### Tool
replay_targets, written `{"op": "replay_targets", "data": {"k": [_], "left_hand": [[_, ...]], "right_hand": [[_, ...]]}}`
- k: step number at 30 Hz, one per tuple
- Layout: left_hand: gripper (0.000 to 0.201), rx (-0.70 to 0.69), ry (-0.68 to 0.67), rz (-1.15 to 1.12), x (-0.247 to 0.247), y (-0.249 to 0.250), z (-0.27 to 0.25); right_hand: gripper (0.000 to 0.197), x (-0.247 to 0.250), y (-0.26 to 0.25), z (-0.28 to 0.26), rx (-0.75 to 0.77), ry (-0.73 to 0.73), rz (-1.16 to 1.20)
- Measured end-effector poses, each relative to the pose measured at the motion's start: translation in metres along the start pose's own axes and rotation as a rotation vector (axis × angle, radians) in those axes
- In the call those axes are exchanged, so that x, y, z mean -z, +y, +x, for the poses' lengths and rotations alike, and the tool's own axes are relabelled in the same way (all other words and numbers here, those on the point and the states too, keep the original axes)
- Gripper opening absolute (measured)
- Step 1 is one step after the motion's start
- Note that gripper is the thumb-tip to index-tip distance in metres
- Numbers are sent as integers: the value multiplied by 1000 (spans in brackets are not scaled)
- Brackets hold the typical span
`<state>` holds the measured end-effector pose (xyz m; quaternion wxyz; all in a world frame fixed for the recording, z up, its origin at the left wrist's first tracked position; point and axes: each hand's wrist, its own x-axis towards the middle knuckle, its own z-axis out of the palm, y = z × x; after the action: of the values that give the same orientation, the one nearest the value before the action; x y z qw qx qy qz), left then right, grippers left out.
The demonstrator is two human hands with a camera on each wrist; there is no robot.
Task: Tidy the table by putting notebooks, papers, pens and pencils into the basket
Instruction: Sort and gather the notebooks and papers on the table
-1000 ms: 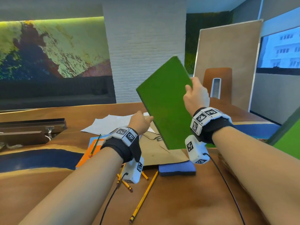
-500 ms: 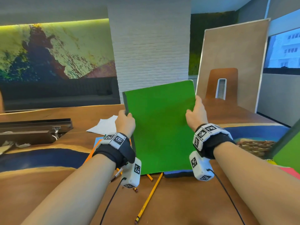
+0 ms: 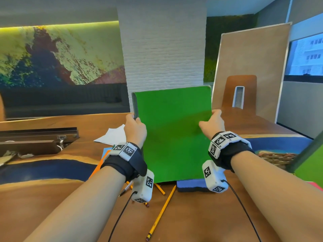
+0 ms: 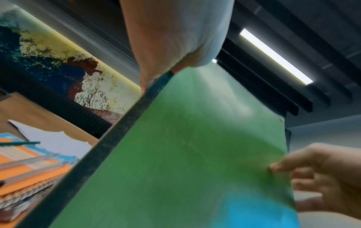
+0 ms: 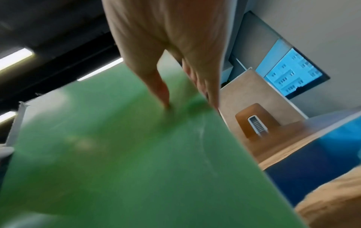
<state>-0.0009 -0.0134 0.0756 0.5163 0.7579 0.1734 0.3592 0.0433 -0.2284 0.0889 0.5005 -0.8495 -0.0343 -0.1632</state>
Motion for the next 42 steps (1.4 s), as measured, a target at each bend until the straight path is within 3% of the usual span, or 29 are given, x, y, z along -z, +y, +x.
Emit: {"op": "replay_targets", "data": {"k": [4,9,17,21,26,30,33,42], "left_hand": [[35,67,-45,29,1,-12,-5],[34,87,-114,86,-4,-14,-5],[29,-35,-117,46,-37,16,-9],[29,-40,-92,-102,-69,47,-18],[27,-150,-126,-185,-113,87,-30],[25,-235,-137,-233,-145,123,-40],[24,-307,-165,-257,-167,149,-45],[27,-449,-315,-332,-230,222,-75]], "right_hand": [[59,-4,11,-6,-97,-177,-228],[50,2,22,-3,-94,-168,-272],[50,49,36,5,-59,-59,-204],[50,85,47,9,-70,51,-147],[45,131,56,17,-107,186,-87],[27,169,66,25,-139,277,-18],[11,198,73,29,-123,410,36],[8,284,83,20,62,871,70]]}}
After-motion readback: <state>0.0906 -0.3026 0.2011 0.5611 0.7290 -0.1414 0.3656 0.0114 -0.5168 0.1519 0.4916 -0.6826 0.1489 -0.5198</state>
